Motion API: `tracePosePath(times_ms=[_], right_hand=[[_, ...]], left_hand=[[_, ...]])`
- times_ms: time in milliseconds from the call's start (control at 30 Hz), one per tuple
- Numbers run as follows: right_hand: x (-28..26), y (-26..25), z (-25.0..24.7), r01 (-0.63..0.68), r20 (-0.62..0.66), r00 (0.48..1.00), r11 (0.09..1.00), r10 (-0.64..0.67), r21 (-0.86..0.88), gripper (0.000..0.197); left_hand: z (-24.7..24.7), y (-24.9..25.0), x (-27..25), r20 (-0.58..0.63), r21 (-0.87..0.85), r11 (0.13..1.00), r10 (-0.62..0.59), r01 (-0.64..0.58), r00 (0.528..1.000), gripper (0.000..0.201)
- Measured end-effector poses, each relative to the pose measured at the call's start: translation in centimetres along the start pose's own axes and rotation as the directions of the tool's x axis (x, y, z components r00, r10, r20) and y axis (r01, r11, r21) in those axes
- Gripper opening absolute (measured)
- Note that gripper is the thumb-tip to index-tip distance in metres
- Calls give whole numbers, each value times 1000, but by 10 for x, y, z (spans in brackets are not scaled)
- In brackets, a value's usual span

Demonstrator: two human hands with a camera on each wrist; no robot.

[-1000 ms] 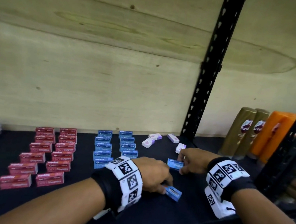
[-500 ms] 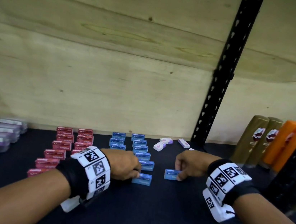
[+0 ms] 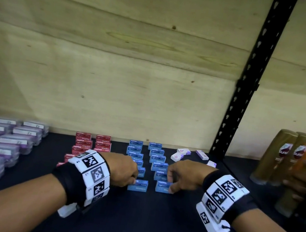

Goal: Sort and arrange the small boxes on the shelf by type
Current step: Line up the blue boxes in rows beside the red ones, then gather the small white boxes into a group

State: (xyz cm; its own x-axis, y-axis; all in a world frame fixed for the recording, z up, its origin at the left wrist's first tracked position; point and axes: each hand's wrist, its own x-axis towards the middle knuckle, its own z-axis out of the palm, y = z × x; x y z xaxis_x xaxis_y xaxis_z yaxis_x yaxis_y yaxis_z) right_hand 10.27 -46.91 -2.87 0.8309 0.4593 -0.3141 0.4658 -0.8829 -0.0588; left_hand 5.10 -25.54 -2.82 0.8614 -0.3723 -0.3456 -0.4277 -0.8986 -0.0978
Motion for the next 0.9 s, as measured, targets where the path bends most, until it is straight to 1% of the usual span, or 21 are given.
tracePosePath(times_ms=[100,200,300,433,567,667,767,900], right_hand=[[0,0,0,-9,4,1000,1000,9,5,26],[0,3,-1,-10,32,999,999,9,45,31],[-2,14,-9,-18,56,998,996,13,91,34],[-4,43,-30,-58,-22,998,992,60,109,29],[5,86,-48,-151,-90,982,980,164,132,24],[17,113,-56,-212,-115,967,969,226,123,16],[31,131,-64,-234,-123,961,967,246,102,15],[61,143,-69,-239,-92,965,969,245,67,21]], left_hand=[[-1,1,-2,14,-13,1000,-16,16,1000,34],[-5,3,-3,22,-6,999,-46,46,999,36],[-18,4,-1,1,10,996,-86,86,996,39],[-42,9,8,-80,21,998,-56,58,995,37],[-67,15,32,-162,17,1000,-22,25,987,34],[-80,17,56,-181,9,1000,-25,27,983,32],[-89,17,84,-172,20,999,-23,27,985,30],[-95,13,125,-157,15,1000,-12,14,988,25]])
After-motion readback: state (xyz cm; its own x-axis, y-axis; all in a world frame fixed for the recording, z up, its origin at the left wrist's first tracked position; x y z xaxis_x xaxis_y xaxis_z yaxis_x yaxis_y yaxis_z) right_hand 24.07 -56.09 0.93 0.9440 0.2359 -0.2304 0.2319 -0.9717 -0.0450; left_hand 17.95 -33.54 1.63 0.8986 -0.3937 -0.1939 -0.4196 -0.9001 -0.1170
